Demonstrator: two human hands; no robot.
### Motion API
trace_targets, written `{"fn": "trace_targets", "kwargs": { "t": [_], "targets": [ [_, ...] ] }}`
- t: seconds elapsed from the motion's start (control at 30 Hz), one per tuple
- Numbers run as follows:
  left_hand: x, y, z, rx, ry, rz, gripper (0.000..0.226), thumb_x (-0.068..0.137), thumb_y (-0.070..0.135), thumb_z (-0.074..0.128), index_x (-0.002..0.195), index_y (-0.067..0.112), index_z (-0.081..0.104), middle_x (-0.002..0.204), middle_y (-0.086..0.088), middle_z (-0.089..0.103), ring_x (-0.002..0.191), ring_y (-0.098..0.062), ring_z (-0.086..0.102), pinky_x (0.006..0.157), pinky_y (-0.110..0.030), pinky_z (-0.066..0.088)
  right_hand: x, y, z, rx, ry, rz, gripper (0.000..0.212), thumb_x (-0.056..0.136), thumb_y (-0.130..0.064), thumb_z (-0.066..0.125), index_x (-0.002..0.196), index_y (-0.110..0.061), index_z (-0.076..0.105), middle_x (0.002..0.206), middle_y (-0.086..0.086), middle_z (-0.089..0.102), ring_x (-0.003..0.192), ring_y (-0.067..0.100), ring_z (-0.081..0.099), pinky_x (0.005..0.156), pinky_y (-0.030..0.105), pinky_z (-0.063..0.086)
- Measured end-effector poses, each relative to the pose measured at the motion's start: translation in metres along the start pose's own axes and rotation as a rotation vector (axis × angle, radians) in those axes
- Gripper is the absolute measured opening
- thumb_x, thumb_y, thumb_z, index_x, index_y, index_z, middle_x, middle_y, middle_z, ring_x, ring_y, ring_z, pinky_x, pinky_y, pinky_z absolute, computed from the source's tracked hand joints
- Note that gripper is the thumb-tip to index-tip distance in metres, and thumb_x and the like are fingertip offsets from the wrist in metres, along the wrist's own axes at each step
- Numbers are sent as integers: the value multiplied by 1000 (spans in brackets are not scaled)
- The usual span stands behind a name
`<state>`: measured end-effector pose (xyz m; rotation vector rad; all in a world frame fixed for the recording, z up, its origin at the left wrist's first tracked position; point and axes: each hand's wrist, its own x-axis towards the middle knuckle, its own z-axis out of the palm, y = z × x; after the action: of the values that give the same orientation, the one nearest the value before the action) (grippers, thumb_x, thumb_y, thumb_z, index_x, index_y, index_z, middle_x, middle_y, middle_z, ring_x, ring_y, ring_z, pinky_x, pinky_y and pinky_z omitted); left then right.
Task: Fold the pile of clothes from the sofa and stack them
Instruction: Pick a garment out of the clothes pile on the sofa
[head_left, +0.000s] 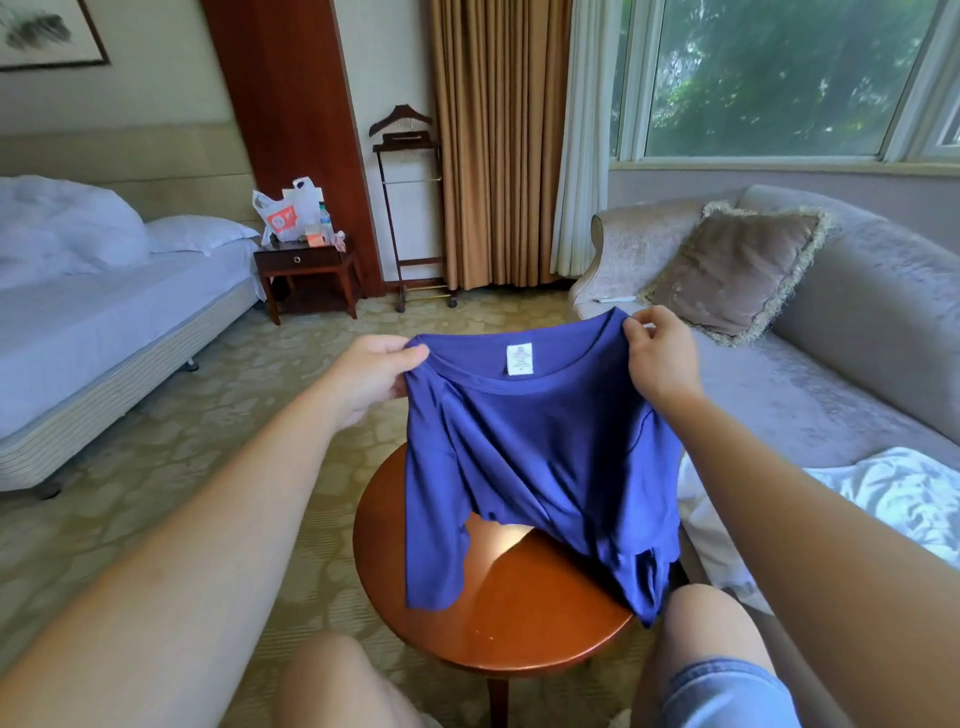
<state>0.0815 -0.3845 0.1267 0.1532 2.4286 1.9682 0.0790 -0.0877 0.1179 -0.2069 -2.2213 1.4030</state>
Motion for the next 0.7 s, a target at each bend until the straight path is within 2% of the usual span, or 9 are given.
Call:
{"fn": "trace_targets", "kwargs": {
  "t": [0.1, 0.23, 0.33, 0.4, 0.47, 0.6, 0.7],
  "targets": [
    [-3, 6, -6, 62, 211, 117, 20, 99, 19, 53, 84, 22, 66, 86, -2, 67, 79, -18, 58, 71, -29, 47, -6, -17, -10, 25, -92, -59, 12, 99, -21, 49, 94, -14, 58, 91, 5, 61, 76, 18, 51, 64, 25, 37],
    [-4, 16, -24, 175, 412, 241, 24, 79, 44, 55, 75, 24, 68, 86, 0, 67, 81, -17, 57, 81, -42, 51, -12, -40, -24, 50, -157, -153, 15, 98, -21, 51, 86, -16, 59, 74, -6, 57, 59, 6, 45, 50, 13, 33],
    [-14, 39, -27, 245, 510, 305, 20, 89, 34, 54, 72, 25, 62, 84, -1, 64, 78, -16, 53, 76, -36, 46, -14, -57, -34, 92, -179, -208, 17, 97, -18, 54, 81, -17, 59, 70, -8, 56, 57, 2, 44, 49, 8, 32],
    [-17, 51, -27, 323, 562, 340, 20, 96, 22, 54, 78, 18, 61, 83, -4, 61, 78, -17, 51, 71, -30, 37, -14, -64, -38, 119, -204, -228, 19, 96, -16, 56, 77, -18, 60, 69, -10, 56, 57, -1, 46, 54, 10, 35],
    [-17, 56, -26, 400, 605, 344, 20, 97, 20, 52, 85, 8, 62, 82, -6, 59, 77, -19, 50, 68, -28, 34, -13, -68, -39, 142, -218, -239, 24, 94, -13, 57, 72, -21, 58, 68, -10, 55, 57, -1, 46, 58, 12, 35],
    [-13, 49, -27, 460, 596, 330, 19, 98, 22, 52, 84, 12, 61, 71, 1, 56, 75, -19, 50, 66, -29, 33, -10, -63, -34, 137, -207, -236, 25, 93, -7, 57, 71, -20, 57, 69, -7, 56, 62, 4, 48, 54, 9, 36],
    [-5, 39, -26, 456, 561, 309, 17, 97, 20, 53, 88, 11, 64, 76, -3, 59, 74, -19, 50, 65, -29, 35, -6, -54, -23, 61, -149, -231, 14, 93, -7, 56, 81, -13, 61, 71, -7, 57, 60, 4, 49, 56, 14, 39]
  ]
}}
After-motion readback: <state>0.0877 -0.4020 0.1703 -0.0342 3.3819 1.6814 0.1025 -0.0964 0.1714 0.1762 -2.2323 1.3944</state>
